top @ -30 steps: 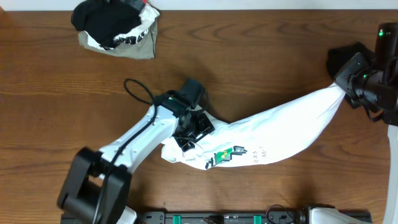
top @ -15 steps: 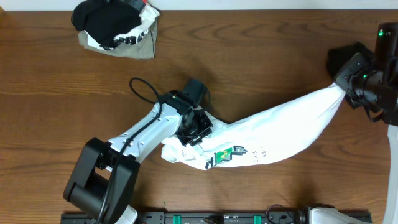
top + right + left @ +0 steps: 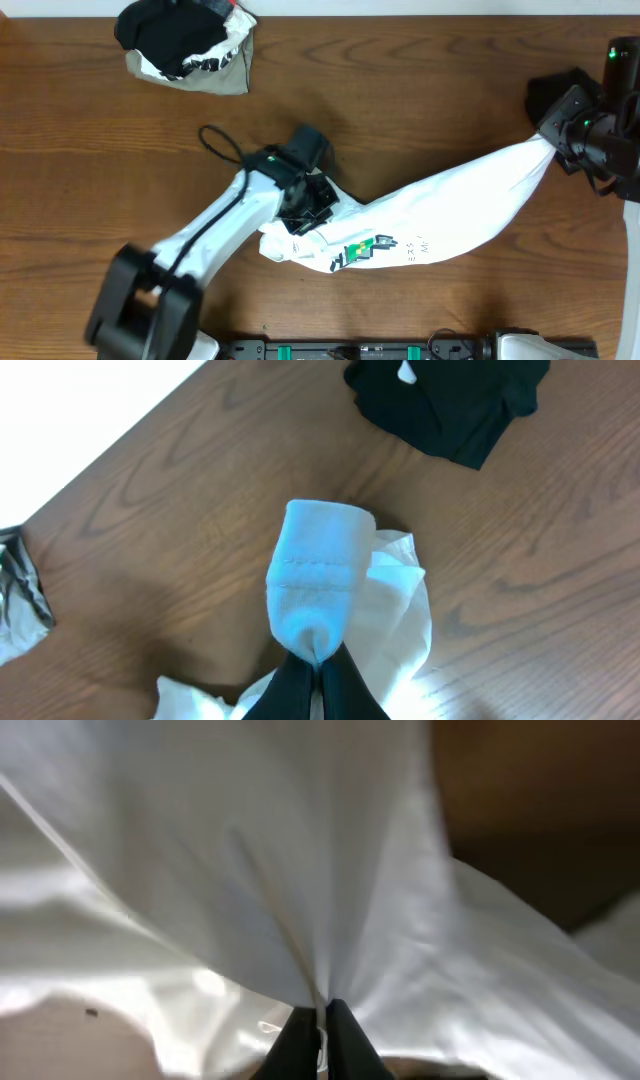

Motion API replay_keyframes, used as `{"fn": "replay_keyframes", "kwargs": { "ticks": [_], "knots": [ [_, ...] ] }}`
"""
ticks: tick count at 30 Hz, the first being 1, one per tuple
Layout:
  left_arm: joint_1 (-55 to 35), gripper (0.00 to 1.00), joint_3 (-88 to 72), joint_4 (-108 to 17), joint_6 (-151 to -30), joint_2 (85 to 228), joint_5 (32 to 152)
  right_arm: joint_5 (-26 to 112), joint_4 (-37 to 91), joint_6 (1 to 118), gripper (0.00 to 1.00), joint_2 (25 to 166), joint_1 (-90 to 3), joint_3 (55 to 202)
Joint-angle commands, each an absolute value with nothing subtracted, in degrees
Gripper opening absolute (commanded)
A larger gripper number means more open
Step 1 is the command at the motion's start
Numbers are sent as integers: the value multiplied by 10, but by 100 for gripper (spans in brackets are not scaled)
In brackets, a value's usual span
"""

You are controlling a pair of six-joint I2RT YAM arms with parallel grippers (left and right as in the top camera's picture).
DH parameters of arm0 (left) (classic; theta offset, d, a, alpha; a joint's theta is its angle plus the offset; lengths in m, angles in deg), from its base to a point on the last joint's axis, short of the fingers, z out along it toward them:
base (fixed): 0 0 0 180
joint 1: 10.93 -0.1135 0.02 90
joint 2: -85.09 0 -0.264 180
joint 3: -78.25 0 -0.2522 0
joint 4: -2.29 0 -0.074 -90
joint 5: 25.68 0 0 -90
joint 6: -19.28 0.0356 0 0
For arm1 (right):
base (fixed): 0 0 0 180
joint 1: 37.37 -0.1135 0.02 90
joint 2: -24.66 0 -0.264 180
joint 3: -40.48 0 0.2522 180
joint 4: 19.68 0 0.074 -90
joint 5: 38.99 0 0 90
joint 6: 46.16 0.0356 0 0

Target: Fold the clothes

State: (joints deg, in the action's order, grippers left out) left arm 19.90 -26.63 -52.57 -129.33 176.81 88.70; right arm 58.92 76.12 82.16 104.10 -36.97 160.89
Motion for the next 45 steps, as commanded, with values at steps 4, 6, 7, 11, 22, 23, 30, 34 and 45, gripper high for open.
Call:
{"fn": "replay_keyframes", "kwargs": {
  "ticks": [4,6,7,11,22,23,30,34,45],
  "knots": [
    [196,6,-253,-546,-1262,1630,823,601,754,815,1,1041,-374,1606],
    [195,6,-252,-547,-1254,1586,812,597,754,815,2,1041,-374,1606],
    [194,6,-251,-547,-1253,1565,811,597,754,815,2,1040,-374,1606],
    [187,6,-244,-547,-1253,1472,811,597,748,815,2,1019,-374,1606],
    [180,6,-143,-547,-1272,1337,807,583,728,814,2,915,-374,1608],
    [180,6,-129,-546,-1283,1337,801,578,721,814,1,908,-374,1608],
    [180,6,-6,-544,-1261,1382,785,536,688,786,2,888,-374,1626],
    [180,6,62,-573,-1245,1424,786,535,693,772,2,888,-374,1634],
    [180,6,206,-642,-1239,1478,846,529,735,763,2,888,-374,1736]
  ]
}}
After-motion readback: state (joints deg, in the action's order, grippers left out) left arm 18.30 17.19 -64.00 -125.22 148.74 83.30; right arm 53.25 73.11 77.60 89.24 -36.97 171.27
